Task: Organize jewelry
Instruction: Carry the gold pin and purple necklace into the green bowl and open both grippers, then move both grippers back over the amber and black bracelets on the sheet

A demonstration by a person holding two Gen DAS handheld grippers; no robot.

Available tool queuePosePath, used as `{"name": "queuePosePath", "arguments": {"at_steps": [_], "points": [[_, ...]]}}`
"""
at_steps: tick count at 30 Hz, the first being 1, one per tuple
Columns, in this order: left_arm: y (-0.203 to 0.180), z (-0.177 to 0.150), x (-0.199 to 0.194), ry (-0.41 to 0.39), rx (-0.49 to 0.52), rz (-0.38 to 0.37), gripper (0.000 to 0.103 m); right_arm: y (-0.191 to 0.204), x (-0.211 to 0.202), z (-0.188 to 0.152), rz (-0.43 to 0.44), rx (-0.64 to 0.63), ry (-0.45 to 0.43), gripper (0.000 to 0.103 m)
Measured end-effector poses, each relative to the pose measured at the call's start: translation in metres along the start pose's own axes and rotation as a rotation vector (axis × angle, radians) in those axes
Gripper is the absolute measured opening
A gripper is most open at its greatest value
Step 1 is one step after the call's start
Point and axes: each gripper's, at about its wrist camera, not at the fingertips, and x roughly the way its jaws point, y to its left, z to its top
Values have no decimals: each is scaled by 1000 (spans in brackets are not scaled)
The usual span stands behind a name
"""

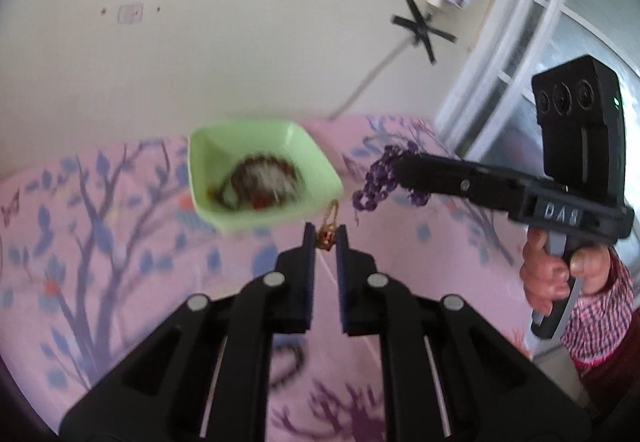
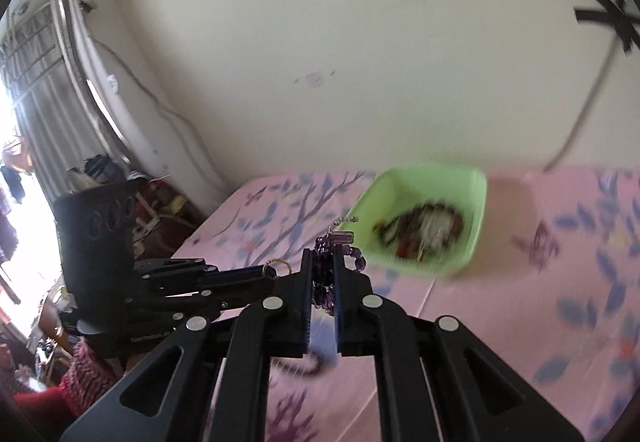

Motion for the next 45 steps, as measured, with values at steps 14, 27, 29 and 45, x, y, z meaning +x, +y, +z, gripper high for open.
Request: {"name": "queuePosePath", "arguments": {"at_steps": [14,27,29,45], "points": [[41,62,115,112,-27,118,9,-75,101,33,-120,24,147,0],[57,45,141,128,-63,298,17,-94,109,31,-193,38,102,5],[51,35,133,109,-46,343,17,-89,96,22,-199,42,70,5],[-19,-61,53,2,-2,393,17,-36,12,-116,-174,123,-31,5]]}}
